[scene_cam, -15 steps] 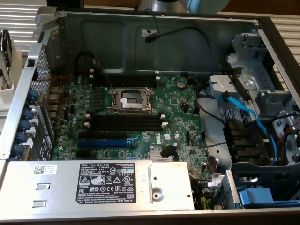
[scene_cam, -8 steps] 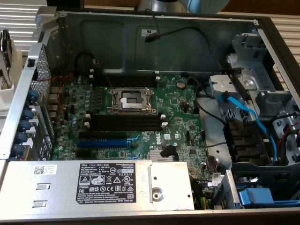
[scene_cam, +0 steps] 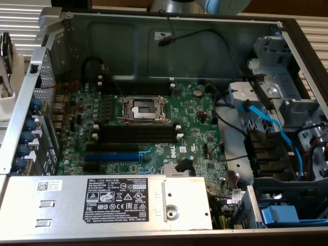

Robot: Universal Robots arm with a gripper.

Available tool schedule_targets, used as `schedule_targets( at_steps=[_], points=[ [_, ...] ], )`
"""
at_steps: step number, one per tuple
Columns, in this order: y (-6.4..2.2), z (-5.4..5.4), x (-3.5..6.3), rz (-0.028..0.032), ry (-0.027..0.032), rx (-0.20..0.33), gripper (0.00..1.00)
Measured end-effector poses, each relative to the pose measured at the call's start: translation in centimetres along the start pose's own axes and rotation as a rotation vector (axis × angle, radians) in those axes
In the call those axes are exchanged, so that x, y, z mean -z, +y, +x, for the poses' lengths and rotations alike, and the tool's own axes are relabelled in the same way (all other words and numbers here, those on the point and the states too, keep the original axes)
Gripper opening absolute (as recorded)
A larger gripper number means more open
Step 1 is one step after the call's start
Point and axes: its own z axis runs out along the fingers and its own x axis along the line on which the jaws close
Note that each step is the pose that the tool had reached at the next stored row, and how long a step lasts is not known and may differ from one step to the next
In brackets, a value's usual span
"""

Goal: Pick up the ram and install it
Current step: 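Pick up the ram and move it above insertion slot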

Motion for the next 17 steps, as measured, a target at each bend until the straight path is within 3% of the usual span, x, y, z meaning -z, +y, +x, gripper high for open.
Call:
schedule_targets(
  at_steps=[10,17],
  points=[
    [-0.08,0.0,-1.41,-0.0048,0.0145,-0.001,0.31],
    [-0.62,-0.1,-1.90,-0.0067,0.0201,-0.001,0.31]
  ],
)
